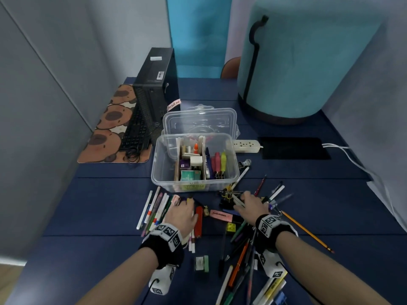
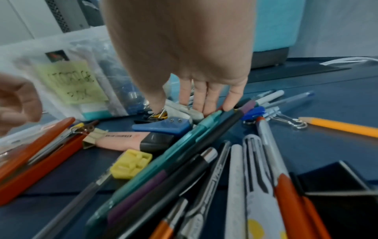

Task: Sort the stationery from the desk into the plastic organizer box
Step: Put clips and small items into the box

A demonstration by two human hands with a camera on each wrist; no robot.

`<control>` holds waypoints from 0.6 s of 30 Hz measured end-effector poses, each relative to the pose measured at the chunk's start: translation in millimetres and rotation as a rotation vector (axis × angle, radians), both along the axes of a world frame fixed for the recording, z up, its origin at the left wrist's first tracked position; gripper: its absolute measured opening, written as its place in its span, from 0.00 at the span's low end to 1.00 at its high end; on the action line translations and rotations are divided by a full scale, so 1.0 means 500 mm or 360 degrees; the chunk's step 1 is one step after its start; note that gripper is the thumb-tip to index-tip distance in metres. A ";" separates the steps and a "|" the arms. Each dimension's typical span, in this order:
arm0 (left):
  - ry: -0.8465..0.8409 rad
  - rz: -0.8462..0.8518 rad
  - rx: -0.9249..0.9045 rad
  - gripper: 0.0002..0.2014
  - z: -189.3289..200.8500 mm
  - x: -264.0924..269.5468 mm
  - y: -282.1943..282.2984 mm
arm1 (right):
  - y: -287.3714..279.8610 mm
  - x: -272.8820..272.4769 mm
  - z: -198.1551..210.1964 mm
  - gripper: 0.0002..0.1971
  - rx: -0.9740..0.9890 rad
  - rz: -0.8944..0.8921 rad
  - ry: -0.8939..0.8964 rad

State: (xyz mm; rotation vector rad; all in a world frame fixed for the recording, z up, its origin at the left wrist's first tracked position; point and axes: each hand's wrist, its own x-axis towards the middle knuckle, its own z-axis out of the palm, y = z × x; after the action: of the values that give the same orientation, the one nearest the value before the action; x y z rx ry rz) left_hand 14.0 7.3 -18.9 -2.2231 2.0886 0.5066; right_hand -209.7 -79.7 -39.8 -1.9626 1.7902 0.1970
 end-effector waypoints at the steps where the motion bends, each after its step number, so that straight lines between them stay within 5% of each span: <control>1: -0.0004 0.0003 0.0002 0.18 0.000 -0.015 0.001 | 0.001 0.007 -0.003 0.21 0.0022 0.0027 0.0078; 5: -0.0015 0.0233 0.0114 0.24 0.002 -0.058 -0.004 | -0.010 0.017 -0.012 0.25 0.0060 -0.0122 0.0069; 12: -0.0085 0.0321 0.0235 0.20 -0.014 -0.085 -0.016 | -0.008 0.014 -0.013 0.12 -0.0125 -0.0086 0.0093; 18: 0.0152 0.0143 0.0041 0.15 0.020 -0.074 -0.008 | -0.026 -0.040 0.016 0.09 -0.0070 -0.0423 -0.0703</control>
State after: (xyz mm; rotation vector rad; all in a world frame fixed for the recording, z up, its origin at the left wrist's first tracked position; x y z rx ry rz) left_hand -22.8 3.4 -8.7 -2.3310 2.0198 0.6545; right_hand -229.5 -92.6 -31.6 -1.6123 1.7359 -0.3399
